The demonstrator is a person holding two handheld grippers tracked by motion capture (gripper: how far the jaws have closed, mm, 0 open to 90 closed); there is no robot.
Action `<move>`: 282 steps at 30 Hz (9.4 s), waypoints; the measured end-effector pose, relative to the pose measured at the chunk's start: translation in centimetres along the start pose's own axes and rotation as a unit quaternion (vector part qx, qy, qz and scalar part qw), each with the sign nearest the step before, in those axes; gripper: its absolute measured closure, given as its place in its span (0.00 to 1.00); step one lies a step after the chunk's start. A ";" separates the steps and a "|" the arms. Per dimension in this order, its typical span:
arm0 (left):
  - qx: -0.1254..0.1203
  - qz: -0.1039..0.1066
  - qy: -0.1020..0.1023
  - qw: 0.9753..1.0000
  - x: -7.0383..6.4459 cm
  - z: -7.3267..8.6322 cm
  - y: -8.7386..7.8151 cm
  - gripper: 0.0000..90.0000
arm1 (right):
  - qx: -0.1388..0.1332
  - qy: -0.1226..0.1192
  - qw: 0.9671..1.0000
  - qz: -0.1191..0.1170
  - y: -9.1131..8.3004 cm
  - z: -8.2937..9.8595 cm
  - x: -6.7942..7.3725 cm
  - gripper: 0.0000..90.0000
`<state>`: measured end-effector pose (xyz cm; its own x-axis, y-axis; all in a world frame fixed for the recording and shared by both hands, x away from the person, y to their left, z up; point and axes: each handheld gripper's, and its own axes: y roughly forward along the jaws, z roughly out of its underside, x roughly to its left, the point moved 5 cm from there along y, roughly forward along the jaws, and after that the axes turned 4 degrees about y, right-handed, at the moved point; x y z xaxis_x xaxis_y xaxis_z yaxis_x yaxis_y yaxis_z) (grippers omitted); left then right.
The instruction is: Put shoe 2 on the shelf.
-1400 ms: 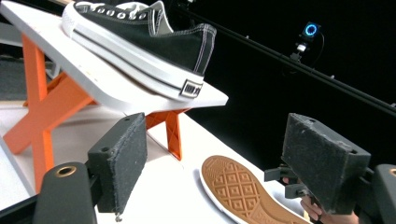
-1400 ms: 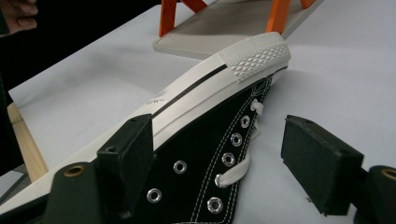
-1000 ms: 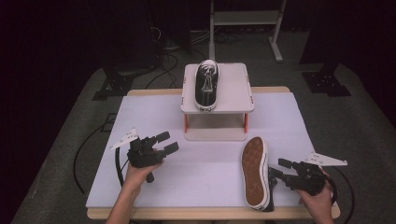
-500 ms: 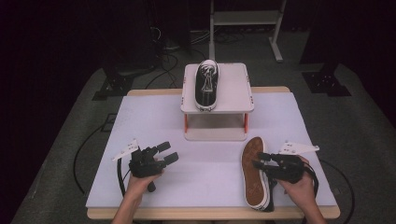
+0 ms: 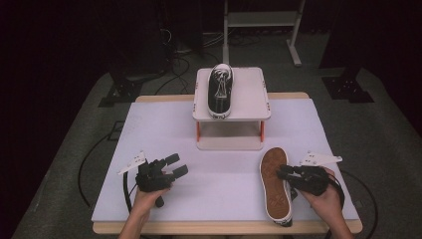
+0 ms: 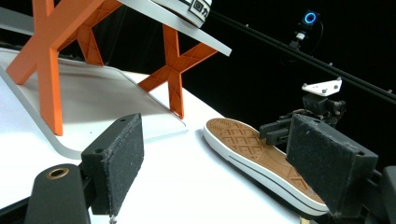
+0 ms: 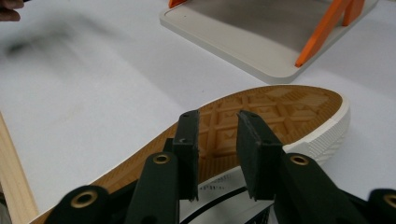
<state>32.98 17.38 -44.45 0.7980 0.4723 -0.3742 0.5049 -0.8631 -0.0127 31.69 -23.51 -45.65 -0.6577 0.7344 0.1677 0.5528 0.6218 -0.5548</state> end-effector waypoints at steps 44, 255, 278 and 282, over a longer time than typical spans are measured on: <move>0.017 -0.004 0.027 0.999 -0.3 0.5 0.5 0.21 | -0.028 0.122 0.991 0.043 -5.4 5.2 -5.2 0.73; 0.003 -0.020 -0.006 1.000 1.4 0.4 -0.5 0.21 | -0.100 0.281 0.953 -0.057 -4.3 -20.8 -0.9 0.90; -0.002 -0.021 -0.001 1.000 1.9 0.3 -1.3 0.21 | -0.099 0.368 0.920 0.089 5.9 -26.4 -4.4 0.90; -0.004 -0.022 -0.002 1.000 1.8 0.2 -1.4 0.21 | -0.089 0.362 0.919 0.124 7.1 -26.9 -4.2 0.90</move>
<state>33.69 19.37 -45.28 0.7740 0.5083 -0.3775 0.5414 -0.8405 -0.0216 52.17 -14.84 -28.35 -0.0224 0.8077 0.5892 0.7575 0.3983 -0.5172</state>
